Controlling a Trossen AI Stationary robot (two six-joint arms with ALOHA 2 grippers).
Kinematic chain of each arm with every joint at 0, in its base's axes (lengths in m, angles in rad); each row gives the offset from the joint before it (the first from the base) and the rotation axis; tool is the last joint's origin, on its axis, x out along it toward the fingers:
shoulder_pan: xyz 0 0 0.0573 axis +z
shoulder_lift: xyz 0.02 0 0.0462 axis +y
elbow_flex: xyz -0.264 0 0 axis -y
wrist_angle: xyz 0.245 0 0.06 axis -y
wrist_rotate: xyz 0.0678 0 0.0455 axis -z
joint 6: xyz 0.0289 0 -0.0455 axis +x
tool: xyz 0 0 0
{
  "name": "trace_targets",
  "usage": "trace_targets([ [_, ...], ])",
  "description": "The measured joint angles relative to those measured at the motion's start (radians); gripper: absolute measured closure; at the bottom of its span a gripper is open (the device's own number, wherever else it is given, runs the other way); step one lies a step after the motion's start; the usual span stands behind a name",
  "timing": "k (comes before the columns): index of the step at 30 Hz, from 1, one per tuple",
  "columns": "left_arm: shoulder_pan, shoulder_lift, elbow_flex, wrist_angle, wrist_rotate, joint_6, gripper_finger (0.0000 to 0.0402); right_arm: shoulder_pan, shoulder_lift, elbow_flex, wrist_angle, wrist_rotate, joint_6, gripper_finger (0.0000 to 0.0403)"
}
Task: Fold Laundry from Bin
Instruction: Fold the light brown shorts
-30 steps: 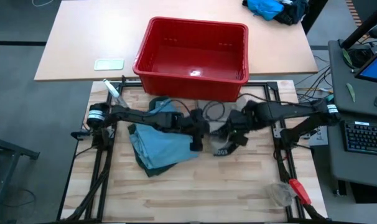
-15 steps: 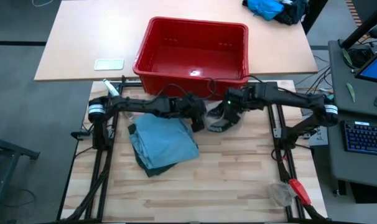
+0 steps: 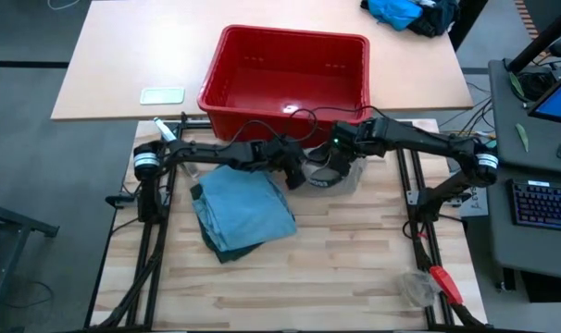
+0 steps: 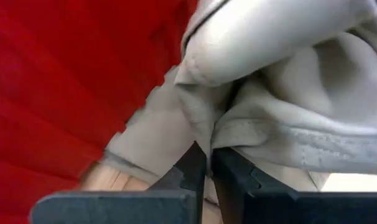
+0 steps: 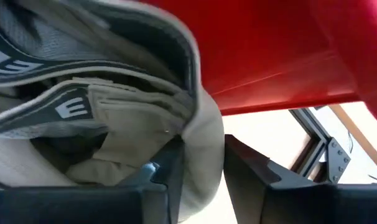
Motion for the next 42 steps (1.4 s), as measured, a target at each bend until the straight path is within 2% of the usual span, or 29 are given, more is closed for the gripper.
trace_targets([
  [8, 0.03, 0.032, 0.0, -0.005, -0.009, -0.074, 0.0352, -0.036, -0.035, 0.0, -0.007, -0.002, -0.022, 0.0268],
  [16, 0.034, 0.024, 0.0, -0.046, -0.038, -0.037, 0.0313, -0.039, -0.127, 0.035, -0.035, -0.007, -0.026, 0.0251],
  [25, 0.004, -0.075, 0.0, -0.328, -0.006, 0.047, 0.0307, -0.023, -0.299, 0.064, -0.05, -0.019, 0.0, 0.0266],
  [28, -0.047, -0.098, 0.0, -0.353, 0.069, 0.115, 0.0317, 0.018, -0.351, 0.043, -0.047, -0.06, 0.02, 0.0284],
  [31, -0.127, -0.096, -0.004, -0.317, 0.163, 0.198, 0.0328, 0.088, -0.378, -0.01, -0.02, -0.089, 0.059, 0.0312],
  [33, -0.186, -0.086, -0.004, -0.239, 0.175, 0.228, 0.0336, 0.143, -0.38, -0.058, 0.014, -0.095, 0.082, 0.0335],
  [35, -0.235, -0.056, -0.004, -0.112, 0.141, 0.233, 0.0346, 0.191, -0.371, -0.114, 0.071, -0.096, 0.106, 0.0359],
  [38, -0.27, 0.0, -0.003, 0.056, 0.008, 0.205, 0.0362, 0.236, -0.345, -0.2, 0.19, -0.094, 0.124, 0.0388],
  [42, -0.27, 0.024, -0.003, 0.076, -0.068, 0.081, 0.0382, 0.263, -0.302, -0.308, 0.35, -0.094, 0.154, 0.0391],
])
